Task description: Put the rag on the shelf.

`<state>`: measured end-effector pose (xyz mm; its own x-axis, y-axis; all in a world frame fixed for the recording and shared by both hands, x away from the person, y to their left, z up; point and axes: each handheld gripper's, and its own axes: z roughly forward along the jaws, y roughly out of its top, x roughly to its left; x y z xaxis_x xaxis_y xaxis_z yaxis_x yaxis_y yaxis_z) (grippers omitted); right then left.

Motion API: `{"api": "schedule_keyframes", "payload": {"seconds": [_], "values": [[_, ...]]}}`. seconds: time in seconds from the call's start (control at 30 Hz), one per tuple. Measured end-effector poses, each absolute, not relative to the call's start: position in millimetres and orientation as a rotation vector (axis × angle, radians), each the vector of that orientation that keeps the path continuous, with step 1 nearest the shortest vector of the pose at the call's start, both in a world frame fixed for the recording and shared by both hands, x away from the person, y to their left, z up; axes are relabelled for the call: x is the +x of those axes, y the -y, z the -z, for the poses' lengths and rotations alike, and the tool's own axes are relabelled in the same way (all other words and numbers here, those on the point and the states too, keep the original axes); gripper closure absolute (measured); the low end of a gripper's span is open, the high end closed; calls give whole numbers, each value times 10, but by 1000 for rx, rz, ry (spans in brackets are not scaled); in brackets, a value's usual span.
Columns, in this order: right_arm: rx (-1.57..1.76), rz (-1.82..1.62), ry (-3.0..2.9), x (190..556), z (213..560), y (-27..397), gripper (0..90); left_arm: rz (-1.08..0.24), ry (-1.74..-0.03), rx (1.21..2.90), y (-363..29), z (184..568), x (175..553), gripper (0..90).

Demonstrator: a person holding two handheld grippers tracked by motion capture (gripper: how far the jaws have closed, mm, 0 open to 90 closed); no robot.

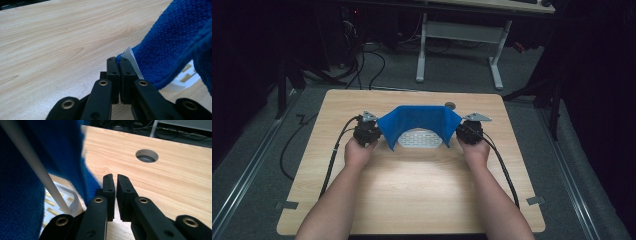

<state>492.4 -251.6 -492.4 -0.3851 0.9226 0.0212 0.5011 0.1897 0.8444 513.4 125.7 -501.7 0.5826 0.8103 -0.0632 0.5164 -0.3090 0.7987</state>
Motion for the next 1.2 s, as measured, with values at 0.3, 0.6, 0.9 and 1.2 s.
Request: {"api": "schedule_keyframes", "payload": {"seconds": [0.3, 0.6, 0.9, 1.2], "values": [[1317, -1065, -1952, 4855, 4846, 2534, 740, -468, -1088, 1960, -1315, 5017, 5055, 697], [1349, -1054, -1921, 4757, 4828, 2650, 687, -477, -1109, 1951, -1406, 5072, 4970, 641], [1352, -1033, -1896, 4660, 4827, 2745, 665, -484, -1090, 1954, -1413, 5063, 4901, 638], [1328, -1035, -1873, 4556, 4800, 2790, 618, -493, -1105, 1951, -1413, 5071, 4832, 639]]}}
